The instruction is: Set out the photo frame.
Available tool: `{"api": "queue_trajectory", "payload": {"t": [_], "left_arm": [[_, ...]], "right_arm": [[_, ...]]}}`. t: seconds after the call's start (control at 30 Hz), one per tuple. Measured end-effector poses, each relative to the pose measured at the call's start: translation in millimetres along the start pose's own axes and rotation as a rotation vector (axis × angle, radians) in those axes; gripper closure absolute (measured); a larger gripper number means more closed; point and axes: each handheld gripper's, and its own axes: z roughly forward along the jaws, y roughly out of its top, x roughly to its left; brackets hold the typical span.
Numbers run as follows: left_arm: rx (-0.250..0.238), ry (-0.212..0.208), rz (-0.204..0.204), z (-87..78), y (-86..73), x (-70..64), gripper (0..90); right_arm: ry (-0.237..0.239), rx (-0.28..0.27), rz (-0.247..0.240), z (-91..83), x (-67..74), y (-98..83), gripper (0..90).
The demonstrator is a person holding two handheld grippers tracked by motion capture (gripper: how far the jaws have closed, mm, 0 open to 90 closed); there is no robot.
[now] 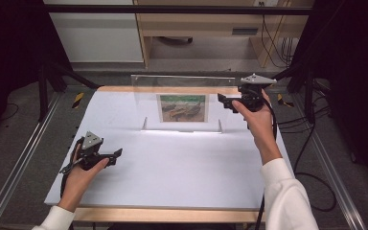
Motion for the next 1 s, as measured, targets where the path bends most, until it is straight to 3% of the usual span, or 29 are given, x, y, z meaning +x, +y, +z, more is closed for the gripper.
{"api": "queue_trajectory", "payload": {"t": [0.33, 0.63, 1.0], "left_arm": [[0.004, 0.012, -0.002, 1.3, -3.1, -1.3, 11.9], [0.014, 0.017, 0.005, 3.0, -6.0, -2.6, 11.3], [0.018, 0.019, 0.004, 2.6, -6.6, -3.0, 8.9]], "right_arm": [[-0.037, -0.011, 0.007, -33.4, 4.1, -8.8, 8.5], [-0.045, -0.014, 0.021, -61.5, 9.0, -28.0, 8.1], [-0.054, 0.032, 0.005, -78.4, 19.4, -47.9, 7.6]]}}
